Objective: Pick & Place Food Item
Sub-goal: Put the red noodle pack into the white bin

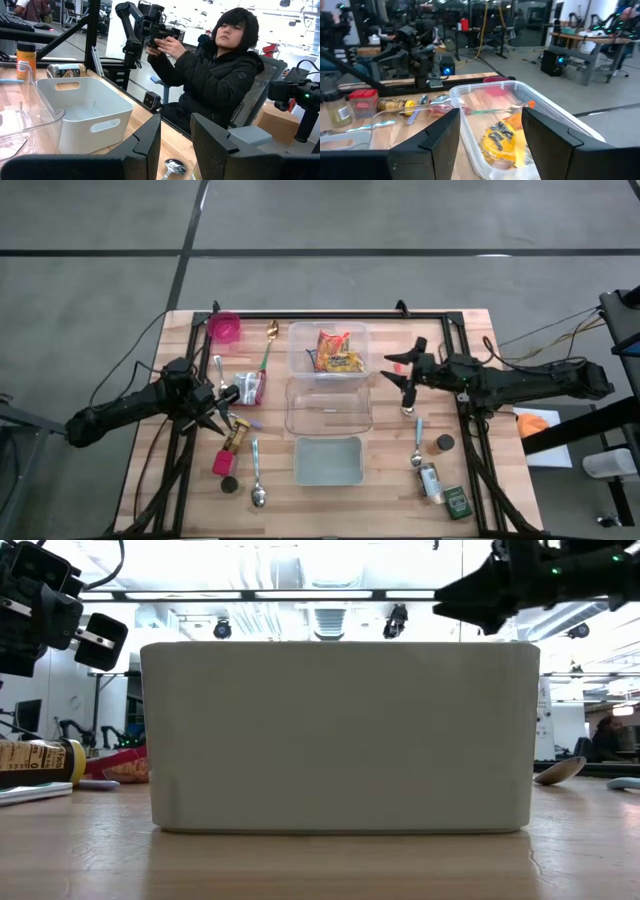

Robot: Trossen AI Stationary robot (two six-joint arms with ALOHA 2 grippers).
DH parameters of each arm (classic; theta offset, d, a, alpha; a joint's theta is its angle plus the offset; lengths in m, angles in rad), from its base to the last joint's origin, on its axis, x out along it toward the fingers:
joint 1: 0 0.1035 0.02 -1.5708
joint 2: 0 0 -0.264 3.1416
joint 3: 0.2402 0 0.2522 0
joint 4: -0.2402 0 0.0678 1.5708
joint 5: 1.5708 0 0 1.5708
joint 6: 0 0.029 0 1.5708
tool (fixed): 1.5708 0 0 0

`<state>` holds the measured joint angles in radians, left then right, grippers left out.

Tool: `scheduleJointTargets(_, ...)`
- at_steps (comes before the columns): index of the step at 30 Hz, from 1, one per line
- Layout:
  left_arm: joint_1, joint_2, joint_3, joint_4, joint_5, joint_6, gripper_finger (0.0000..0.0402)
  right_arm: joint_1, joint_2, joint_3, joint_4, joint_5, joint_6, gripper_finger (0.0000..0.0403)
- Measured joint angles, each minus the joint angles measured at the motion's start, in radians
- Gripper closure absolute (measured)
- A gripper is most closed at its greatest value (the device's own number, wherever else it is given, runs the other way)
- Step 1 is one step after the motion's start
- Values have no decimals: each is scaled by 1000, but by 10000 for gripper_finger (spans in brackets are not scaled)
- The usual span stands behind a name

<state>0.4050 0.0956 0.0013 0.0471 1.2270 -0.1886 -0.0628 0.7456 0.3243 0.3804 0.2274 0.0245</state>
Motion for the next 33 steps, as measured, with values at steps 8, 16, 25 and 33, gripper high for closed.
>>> scheduleJointTargets(8, 0, 0, 0, 0, 0, 0, 291, 0, -136, -97, -13, 12, -6, 192)
scheduleJointTargets(16, 0, 0, 0, 0, 0, 0, 291, 0, -183, -116, -7, 11, -1, 192)
scheduleJointTargets(25, 0, 0, 0, 0, 0, 0, 291, 0, -174, -117, -8, 10, 0, 192)
scheduleJointTargets(33, 0, 0, 0, 0, 0, 0, 291, 0, -174, -117, -9, 10, 1, 192)
